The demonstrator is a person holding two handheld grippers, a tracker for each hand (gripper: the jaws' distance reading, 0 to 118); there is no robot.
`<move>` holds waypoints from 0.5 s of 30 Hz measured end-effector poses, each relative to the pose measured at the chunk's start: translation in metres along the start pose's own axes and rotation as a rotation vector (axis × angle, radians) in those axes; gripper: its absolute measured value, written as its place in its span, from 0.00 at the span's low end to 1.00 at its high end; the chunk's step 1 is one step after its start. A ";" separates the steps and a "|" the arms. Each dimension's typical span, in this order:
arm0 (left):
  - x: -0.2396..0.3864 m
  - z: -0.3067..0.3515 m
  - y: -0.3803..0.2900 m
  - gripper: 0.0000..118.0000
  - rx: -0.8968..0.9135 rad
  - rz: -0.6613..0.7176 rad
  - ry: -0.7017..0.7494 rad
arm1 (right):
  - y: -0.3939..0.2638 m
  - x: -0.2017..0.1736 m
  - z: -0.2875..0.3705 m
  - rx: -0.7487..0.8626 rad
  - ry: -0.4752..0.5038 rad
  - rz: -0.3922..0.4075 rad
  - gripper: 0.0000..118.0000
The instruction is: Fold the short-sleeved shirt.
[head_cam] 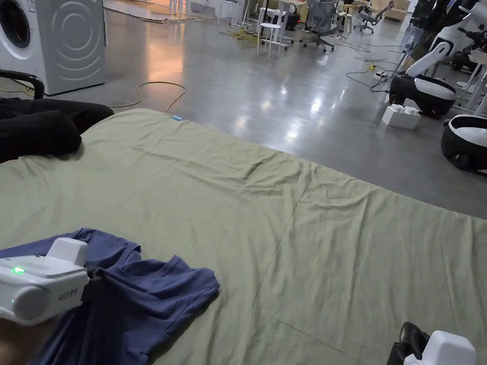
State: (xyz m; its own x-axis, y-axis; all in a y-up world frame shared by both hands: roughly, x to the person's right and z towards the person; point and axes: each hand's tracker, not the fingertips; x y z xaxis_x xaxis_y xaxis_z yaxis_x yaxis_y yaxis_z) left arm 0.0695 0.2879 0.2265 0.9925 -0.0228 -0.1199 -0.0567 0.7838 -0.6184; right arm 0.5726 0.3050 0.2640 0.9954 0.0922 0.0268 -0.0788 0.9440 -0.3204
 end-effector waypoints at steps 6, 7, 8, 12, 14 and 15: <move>0.021 0.041 0.058 0.04 0.188 0.000 -0.078 | 0.008 0.009 0.008 0.033 -0.006 -0.023 0.01; 0.027 0.048 0.068 0.04 0.216 -0.004 -0.094 | 0.009 0.011 0.010 0.036 -0.007 -0.029 0.01; 0.030 0.048 0.076 0.04 0.231 -0.024 -0.116 | 0.010 0.015 0.012 0.045 -0.005 -0.042 0.01; 0.063 0.069 0.113 0.04 0.321 -0.117 -0.172 | 0.015 0.028 0.020 0.072 -0.014 -0.067 0.01; 0.099 0.094 0.122 0.04 0.370 -0.137 -0.222 | 0.017 0.036 0.026 0.084 -0.022 -0.074 0.01; 0.108 0.098 0.127 0.04 0.383 -0.147 -0.243 | 0.018 0.040 0.029 0.093 -0.027 -0.081 0.01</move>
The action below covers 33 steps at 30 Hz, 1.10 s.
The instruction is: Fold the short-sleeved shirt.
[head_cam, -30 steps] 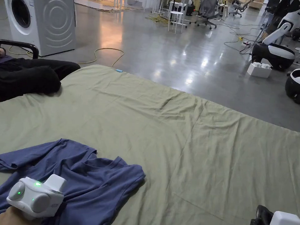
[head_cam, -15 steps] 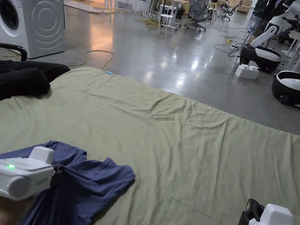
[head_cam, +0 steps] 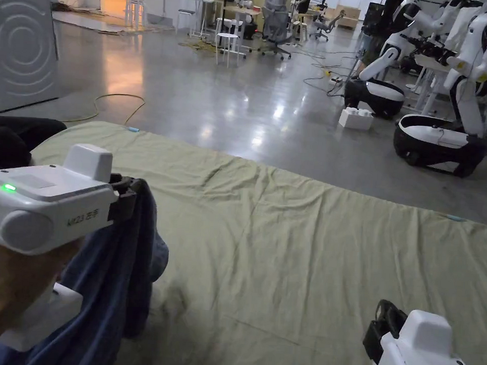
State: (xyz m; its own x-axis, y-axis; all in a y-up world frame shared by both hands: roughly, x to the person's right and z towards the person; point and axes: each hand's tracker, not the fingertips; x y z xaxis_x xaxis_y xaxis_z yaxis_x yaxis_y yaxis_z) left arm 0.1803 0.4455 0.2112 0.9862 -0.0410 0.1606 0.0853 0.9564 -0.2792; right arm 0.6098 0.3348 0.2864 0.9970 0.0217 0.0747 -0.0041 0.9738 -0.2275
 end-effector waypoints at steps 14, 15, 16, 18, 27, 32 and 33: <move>0.219 -0.038 0.009 0.04 -0.001 -0.096 -0.383 | 0.008 0.080 0.046 0.088 -0.120 -0.032 0.01; 0.238 -0.039 -0.002 0.04 -0.026 -0.109 -0.425 | 0.007 0.085 0.049 0.087 -0.131 -0.031 0.01; 0.257 -0.040 -0.015 0.04 -0.048 -0.111 -0.450 | 0.005 0.091 0.051 0.085 -0.139 -0.034 0.01; 0.289 -0.040 -0.041 0.04 -0.097 -0.123 -0.500 | 0.001 0.100 0.056 0.078 -0.163 -0.040 0.01; 0.373 -0.007 -0.149 0.07 -0.281 -0.121 -0.585 | -0.023 0.120 0.060 0.015 -0.210 -0.059 0.01; 0.323 -0.030 -0.129 0.64 -0.251 -0.118 -0.554 | -0.027 0.112 0.055 -0.013 -0.197 -0.049 0.01; 0.316 -0.042 -0.130 0.67 -0.217 -0.113 -0.541 | -0.026 0.109 0.054 -0.014 -0.192 -0.044 0.01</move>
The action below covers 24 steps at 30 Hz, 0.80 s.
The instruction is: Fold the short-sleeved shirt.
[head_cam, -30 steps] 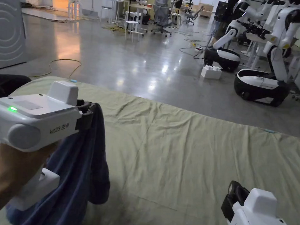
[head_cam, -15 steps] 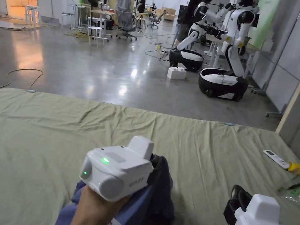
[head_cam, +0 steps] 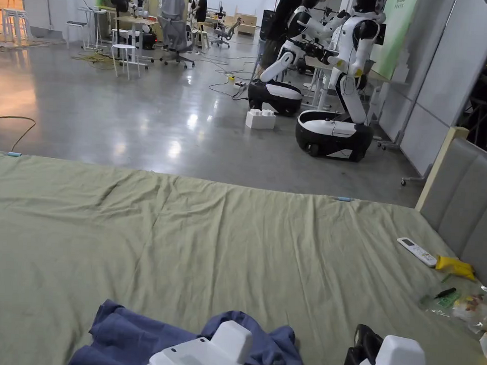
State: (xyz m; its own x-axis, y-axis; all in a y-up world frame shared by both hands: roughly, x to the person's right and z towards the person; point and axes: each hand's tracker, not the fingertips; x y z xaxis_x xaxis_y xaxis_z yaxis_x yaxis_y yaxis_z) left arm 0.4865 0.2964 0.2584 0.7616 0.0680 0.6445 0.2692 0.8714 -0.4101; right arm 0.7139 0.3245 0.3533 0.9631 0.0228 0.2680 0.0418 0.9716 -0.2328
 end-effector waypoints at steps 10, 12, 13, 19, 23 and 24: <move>-0.081 0.075 0.035 0.48 0.254 0.125 0.270 | 0.030 -0.043 -0.005 0.080 0.021 0.067 0.01; -0.092 0.088 0.032 0.21 0.282 0.122 0.338 | 0.037 -0.051 -0.005 0.125 0.009 0.084 0.01; -0.098 0.094 0.031 0.14 0.299 0.123 0.376 | 0.039 -0.054 -0.006 0.119 0.013 0.070 0.01; -0.123 0.122 0.024 0.03 0.353 0.132 0.473 | 0.047 -0.069 -0.008 0.155 0.018 0.067 0.01; -0.138 0.127 0.023 0.02 0.329 0.170 0.485 | 0.050 -0.076 -0.009 0.162 0.035 0.068 0.01; -0.140 0.128 0.021 0.01 0.322 0.178 0.483 | 0.050 -0.078 -0.010 0.165 0.040 0.073 0.01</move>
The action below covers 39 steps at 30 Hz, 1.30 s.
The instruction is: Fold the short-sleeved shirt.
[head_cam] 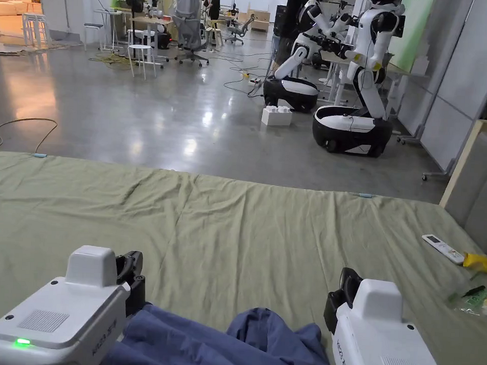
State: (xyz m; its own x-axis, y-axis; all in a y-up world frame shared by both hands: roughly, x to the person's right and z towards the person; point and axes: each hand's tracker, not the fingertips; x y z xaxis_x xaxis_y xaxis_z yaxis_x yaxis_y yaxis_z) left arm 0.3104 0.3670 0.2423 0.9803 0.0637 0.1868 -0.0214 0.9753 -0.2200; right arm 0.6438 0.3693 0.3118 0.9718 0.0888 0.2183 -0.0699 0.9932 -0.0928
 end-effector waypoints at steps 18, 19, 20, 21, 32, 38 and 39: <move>-0.067 -0.039 -0.117 0.26 -0.690 0.169 0.041 | -0.030 -0.006 -0.009 -0.099 0.042 0.010 0.01; -0.066 -0.039 -0.125 0.39 -0.730 0.169 0.028 | -0.033 -0.007 -0.009 -0.106 0.042 0.013 0.01; -0.065 -0.038 -0.128 0.54 -0.756 0.170 0.032 | -0.035 -0.007 -0.010 -0.112 0.044 0.016 0.01; -0.063 -0.038 -0.134 0.58 -0.787 0.181 0.041 | -0.036 -0.007 -0.010 -0.117 0.045 0.017 0.01; -0.030 -0.029 -0.145 0.27 -0.803 0.011 0.104 | -0.051 0.005 -0.019 -0.169 0.029 0.012 0.01; -0.030 -0.023 -0.138 0.03 -0.764 0.046 0.076 | -0.057 0.027 -0.040 -0.211 0.004 -0.035 0.01; -0.031 -0.020 -0.134 0.03 -0.758 0.053 0.069 | -0.058 0.033 -0.047 -0.225 -0.007 -0.046 0.01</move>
State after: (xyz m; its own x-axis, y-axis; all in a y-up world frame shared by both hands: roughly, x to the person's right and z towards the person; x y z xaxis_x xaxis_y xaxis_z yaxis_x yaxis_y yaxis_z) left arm 0.2867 0.2299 0.2469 0.9923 0.0684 0.1028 0.0474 0.5574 -0.8289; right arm 0.6905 0.3115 0.2790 0.9711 0.0452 0.2343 0.0272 0.9545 -0.2970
